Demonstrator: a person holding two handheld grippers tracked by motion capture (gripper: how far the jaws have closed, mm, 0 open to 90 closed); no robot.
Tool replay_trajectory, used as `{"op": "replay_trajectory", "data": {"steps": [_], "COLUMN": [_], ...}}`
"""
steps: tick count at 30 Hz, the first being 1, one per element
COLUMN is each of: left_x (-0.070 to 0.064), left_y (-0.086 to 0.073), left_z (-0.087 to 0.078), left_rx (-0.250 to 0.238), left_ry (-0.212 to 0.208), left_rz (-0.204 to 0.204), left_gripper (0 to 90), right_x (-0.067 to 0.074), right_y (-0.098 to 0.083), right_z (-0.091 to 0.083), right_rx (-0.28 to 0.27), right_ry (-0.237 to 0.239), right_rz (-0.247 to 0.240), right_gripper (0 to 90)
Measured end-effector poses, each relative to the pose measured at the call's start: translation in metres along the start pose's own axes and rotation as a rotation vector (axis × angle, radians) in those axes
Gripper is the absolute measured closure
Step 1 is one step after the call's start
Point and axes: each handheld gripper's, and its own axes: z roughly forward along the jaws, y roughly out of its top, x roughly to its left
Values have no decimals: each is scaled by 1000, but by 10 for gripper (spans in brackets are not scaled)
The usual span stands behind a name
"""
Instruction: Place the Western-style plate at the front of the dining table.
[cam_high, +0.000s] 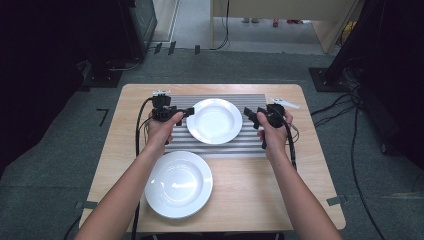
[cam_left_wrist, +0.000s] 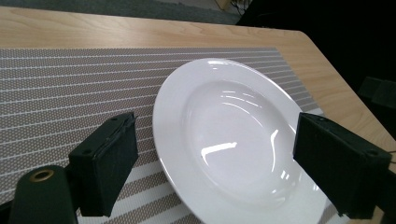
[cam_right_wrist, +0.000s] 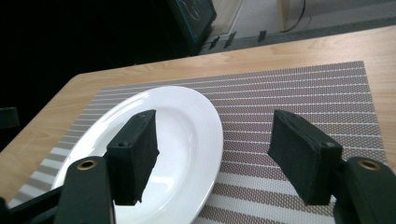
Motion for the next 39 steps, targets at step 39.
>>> {"op": "replay_trajectory", "data": {"steps": [39], "left_x": [28], "left_y": [-109], "left_z": [-128], "left_rx": [-88], "left_ry": [-23], "left_rz": [49], "left_gripper": [91], "right_x": [-44], "right_y": [-67], "right_z": [-143], "right_rx": [48], "right_ry": [-57], "right_rz": [-141], "right_gripper": [279]}}
